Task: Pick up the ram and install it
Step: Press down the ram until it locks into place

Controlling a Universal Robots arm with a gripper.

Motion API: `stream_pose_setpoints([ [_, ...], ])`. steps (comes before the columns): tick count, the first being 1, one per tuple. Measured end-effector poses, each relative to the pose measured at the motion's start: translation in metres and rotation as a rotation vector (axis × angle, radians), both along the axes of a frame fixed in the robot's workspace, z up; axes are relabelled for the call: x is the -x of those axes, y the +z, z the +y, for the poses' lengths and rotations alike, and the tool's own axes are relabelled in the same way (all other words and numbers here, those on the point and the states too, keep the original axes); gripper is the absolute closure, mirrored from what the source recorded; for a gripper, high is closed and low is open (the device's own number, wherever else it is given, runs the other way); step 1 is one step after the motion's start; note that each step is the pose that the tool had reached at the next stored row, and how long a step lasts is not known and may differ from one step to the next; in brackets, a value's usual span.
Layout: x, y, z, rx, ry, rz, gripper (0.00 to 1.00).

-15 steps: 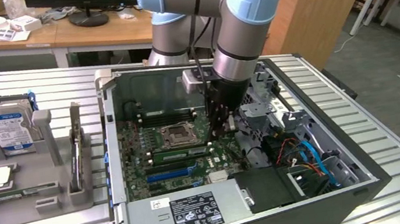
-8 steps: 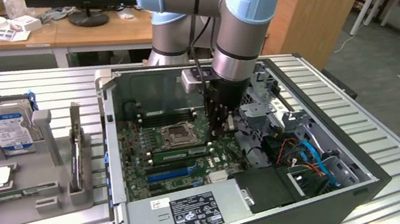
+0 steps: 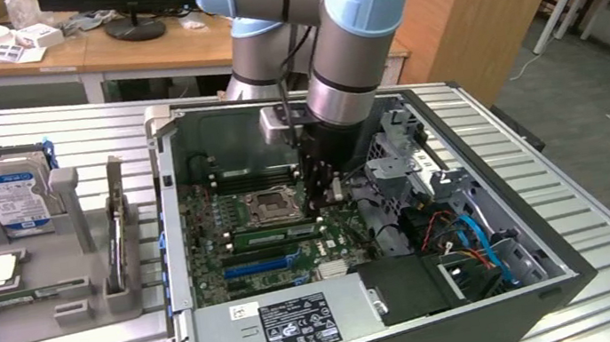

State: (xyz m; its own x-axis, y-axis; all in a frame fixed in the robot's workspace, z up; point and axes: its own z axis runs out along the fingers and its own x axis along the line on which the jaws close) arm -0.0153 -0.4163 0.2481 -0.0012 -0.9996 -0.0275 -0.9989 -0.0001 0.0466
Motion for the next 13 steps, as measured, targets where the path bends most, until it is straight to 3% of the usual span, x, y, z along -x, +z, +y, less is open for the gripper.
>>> stream_pose_setpoints([
  [13, 0.035, 0.0000, 0.0005, -0.0001, 0.000, -0.0027, 0.89],
])
